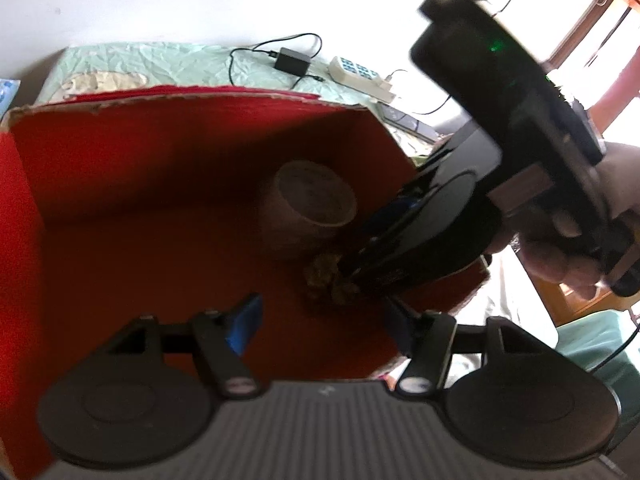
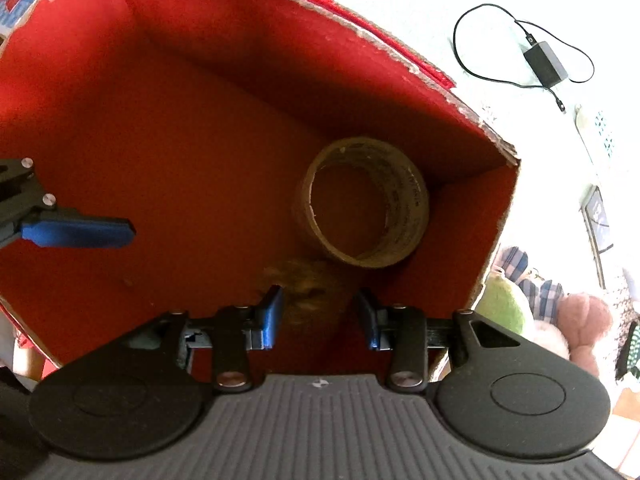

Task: Organize objects
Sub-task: 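Lower the pine cone into the box and open the right gripper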

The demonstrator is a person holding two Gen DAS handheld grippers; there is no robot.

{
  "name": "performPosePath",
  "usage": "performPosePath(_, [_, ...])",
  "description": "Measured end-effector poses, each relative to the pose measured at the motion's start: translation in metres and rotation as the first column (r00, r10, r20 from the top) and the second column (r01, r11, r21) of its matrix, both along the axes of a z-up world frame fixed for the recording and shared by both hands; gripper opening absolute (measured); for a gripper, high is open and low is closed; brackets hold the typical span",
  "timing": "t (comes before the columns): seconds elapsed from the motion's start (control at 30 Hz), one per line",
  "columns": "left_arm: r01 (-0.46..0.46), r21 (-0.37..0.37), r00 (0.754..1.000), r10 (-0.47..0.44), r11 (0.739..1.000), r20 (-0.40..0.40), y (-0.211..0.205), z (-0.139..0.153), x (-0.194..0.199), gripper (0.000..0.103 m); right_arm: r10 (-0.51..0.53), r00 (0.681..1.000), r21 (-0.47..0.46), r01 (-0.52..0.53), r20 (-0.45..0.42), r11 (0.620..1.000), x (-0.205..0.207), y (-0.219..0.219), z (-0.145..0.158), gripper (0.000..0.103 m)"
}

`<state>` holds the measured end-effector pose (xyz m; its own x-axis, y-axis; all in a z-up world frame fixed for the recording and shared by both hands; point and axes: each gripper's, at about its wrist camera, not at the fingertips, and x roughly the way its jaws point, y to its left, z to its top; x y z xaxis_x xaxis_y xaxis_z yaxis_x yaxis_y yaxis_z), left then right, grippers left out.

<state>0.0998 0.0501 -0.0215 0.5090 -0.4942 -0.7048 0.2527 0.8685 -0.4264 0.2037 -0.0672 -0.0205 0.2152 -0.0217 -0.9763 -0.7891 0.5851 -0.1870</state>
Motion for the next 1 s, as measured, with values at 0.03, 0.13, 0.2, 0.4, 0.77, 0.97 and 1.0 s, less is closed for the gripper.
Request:
performPosePath(0.03, [-0.003, 0.007, 1.0, 0.003, 1.0, 0.0, 0.001, 0.0, 0.0, 0.064, -0.012, 1.0, 0.01, 0.012, -0.001, 1.0, 0.005, 0.004, 0.005, 0.042])
performPosePath(0.13, [-0.019, 0.029, 1.0, 0.018, 0.999, 0.006, 0.004, 0.0, 0.001, 0.065, -0.063, 0.998, 0.076, 0.064, -0.014, 0.995, 0.01, 0.004, 0.018, 0.041])
performPosePath(0.2, [-0.03, 0.04, 0.999, 0.029, 0.999, 0.013, 0.008, 0.003, 0.0, 0.065, -0.094, 0.995, 0.132, 0.097, -0.034, 0.986, 0.012, 0.003, 0.024, 0.041])
performPosePath(0.4, [-0.071, 0.095, 0.997, 0.067, 0.993, 0.05, 0.015, 0.014, -0.007, 0.064, -0.141, 0.983, 0.234, 0.165, -0.115, 0.958, 0.006, 0.008, 0.02, 0.031])
performPosePath(0.77, [-0.117, 0.232, 0.988, 0.089, 0.966, 0.126, 0.011, 0.029, -0.029, 0.072, -0.224, 0.953, 0.232, 0.269, -0.203, 0.935, 0.0, 0.021, -0.014, 0.029])
performPosePath(0.97, [-0.152, 0.263, 0.984, 0.122, 0.953, 0.129, 0.005, 0.032, -0.034, 0.072, -0.269, 0.954, 0.187, 0.29, -0.13, 0.938, -0.006, 0.02, -0.018, 0.03])
performPosePath(1.0, [-0.157, 0.27, 0.984, 0.126, 0.95, 0.13, 0.003, 0.033, -0.035, 0.072, -0.272, 0.953, 0.209, 0.296, -0.137, 0.932, -0.007, 0.018, -0.015, 0.03])
